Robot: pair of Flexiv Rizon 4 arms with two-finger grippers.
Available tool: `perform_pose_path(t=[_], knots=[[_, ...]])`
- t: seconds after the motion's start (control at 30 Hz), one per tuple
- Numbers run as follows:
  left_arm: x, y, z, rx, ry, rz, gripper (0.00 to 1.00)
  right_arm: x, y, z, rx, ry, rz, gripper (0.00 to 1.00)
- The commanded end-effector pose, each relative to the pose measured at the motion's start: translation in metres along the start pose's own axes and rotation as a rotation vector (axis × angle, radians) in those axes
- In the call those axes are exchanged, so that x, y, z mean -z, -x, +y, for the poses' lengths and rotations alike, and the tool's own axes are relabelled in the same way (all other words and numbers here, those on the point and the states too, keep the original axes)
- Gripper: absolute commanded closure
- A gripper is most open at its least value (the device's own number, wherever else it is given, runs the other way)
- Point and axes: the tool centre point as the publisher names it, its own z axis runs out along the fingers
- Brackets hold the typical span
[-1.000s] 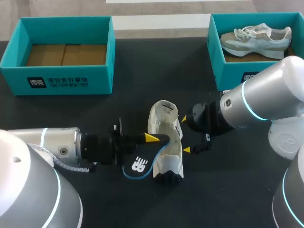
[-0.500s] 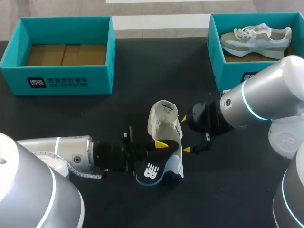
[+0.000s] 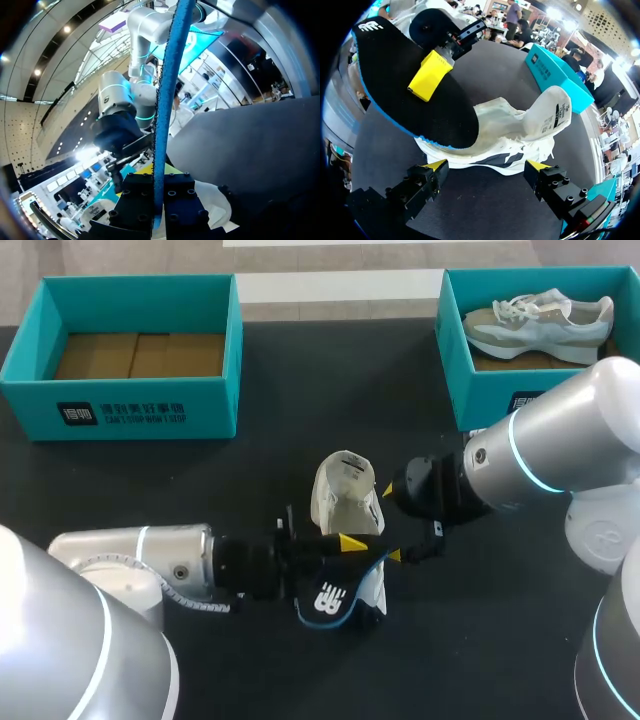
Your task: Take the shoe out of the shoebox, open the shoe tongue, remove and reinsert the insole, then place the shoe into the shoebox
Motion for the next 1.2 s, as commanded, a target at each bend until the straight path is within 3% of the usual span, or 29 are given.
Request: perform_pose_path(t=[0.03, 0.87, 1.2], knots=[[-0.012, 0.001, 0.006, 0.003, -0.009, 0.005, 1.0, 0.0, -0.002, 0.0, 0.0, 0.0, -0.003, 0.0], [-0.003, -0.003, 0.035, 0.066, 0.024, -0.004, 1.0, 0.0, -0.002, 0.0, 0.0, 0.0, -0.003, 0.0], [-0.003, -0.003, 0.057, 0.071, 0.034, 0.016, 1.0, 0.0, -0.002, 0.0, 0.0, 0.0, -0.003, 0.0]])
